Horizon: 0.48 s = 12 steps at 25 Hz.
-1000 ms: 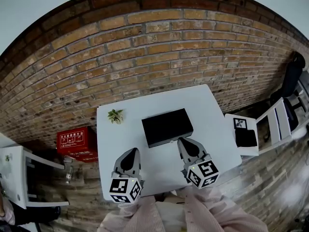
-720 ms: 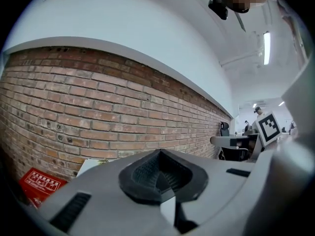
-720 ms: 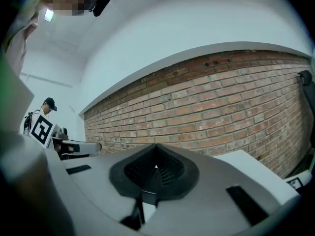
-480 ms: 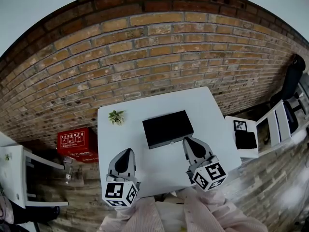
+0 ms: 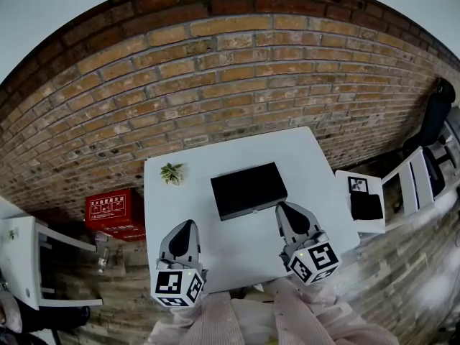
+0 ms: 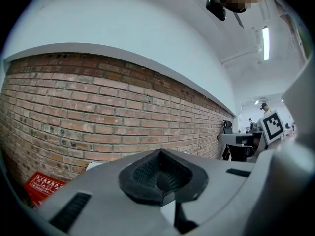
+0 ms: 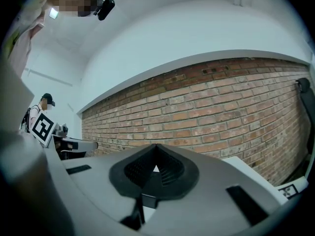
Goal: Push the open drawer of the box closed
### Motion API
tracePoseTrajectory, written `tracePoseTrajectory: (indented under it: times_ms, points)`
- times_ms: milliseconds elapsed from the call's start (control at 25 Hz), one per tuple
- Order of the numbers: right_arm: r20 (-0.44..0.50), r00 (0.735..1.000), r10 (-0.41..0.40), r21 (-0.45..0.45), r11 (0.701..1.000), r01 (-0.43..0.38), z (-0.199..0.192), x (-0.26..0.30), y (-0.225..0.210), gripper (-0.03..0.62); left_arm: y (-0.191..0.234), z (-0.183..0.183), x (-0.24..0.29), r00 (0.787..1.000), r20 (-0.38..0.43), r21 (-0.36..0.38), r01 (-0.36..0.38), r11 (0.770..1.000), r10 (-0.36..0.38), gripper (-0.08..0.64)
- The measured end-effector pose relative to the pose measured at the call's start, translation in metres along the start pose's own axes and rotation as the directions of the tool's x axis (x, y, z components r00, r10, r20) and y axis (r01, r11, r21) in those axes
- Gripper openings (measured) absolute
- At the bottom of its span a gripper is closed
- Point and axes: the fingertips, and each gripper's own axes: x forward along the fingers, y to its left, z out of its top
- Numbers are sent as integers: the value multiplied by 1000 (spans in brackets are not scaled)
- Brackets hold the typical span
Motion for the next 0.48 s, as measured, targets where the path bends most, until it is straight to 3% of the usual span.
tracePoseTrajectory:
  times_ms: [480]
  points:
    - [1, 1000, -17, -5, 1000, 17, -4, 0, -7, 2, 2, -7, 6, 1000, -21, -5, -14, 1000, 14, -6]
